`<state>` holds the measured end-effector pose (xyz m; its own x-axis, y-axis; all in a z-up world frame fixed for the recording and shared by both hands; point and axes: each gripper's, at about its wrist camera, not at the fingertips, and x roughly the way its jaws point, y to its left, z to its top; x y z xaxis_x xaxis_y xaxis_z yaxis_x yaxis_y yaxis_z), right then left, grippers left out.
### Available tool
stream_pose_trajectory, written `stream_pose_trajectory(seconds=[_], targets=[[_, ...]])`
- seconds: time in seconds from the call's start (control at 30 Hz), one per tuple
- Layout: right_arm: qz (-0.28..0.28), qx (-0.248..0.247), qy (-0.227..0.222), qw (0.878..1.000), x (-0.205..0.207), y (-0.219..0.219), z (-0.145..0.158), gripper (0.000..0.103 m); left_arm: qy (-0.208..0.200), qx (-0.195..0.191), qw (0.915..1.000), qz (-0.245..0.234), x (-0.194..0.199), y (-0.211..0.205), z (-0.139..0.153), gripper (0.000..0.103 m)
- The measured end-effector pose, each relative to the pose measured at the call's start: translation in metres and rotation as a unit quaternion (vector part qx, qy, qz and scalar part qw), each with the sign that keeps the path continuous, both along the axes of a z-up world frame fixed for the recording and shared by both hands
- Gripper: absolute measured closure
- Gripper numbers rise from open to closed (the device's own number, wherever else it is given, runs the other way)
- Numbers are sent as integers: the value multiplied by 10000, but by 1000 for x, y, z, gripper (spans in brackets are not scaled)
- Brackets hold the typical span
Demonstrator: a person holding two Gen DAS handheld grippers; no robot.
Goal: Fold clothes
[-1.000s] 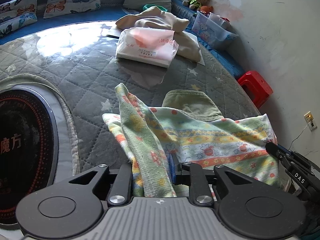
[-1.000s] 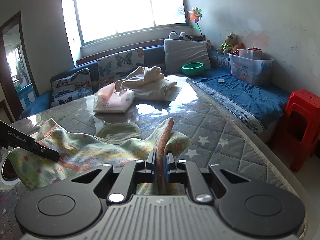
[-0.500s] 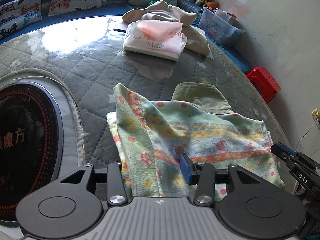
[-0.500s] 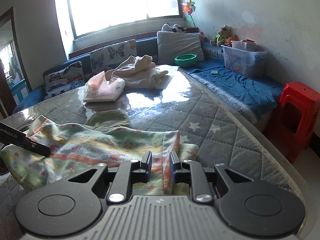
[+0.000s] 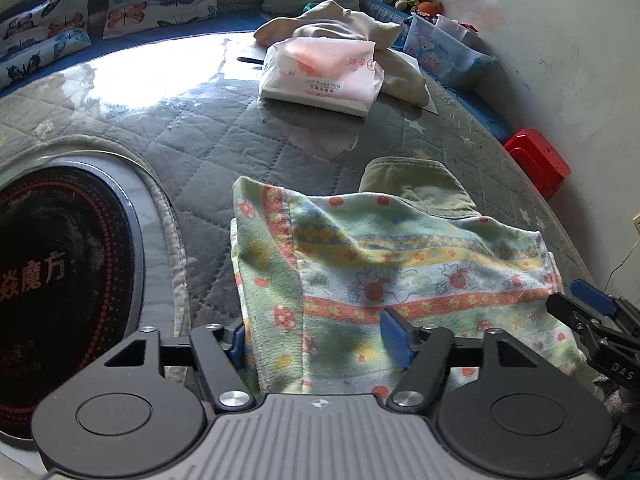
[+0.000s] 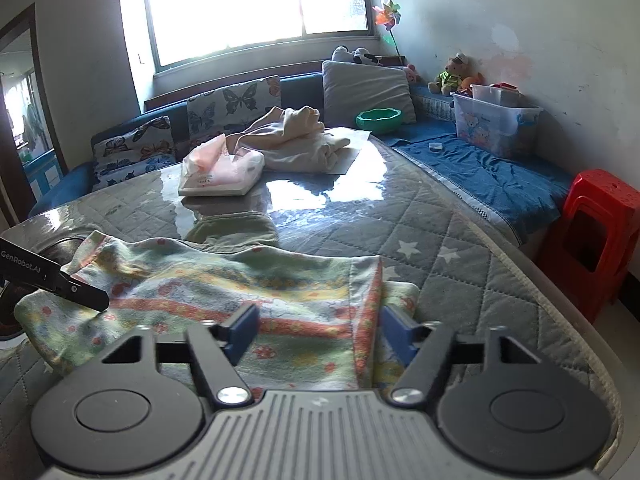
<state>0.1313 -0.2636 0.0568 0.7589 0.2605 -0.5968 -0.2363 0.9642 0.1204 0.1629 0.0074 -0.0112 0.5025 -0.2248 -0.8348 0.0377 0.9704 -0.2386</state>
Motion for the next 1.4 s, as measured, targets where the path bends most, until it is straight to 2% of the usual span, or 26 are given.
stream_pose_trajectory(seconds=[0.23,0.5,0.83,1.13,1.4], targets=[[22,-11,5,10000,-5,8,0,12,-123,162,9998,2,-8,0,3,18],[26,-56,-57,10000,-13,18,1,0,-404,351,9985,-97,-20,-4,12,11],[-5,-108,-110,9999,-25,27,4,0,-733,484,9960,-162,-40,-7,20,0],[-73,48,-161,9998,-37,33,5,0,-1149,477,9922,-111,-62,-2,27,0],[29,209,-115,9997,-44,39,4,0,-1369,819,9871,-94,-75,-6,32,0]])
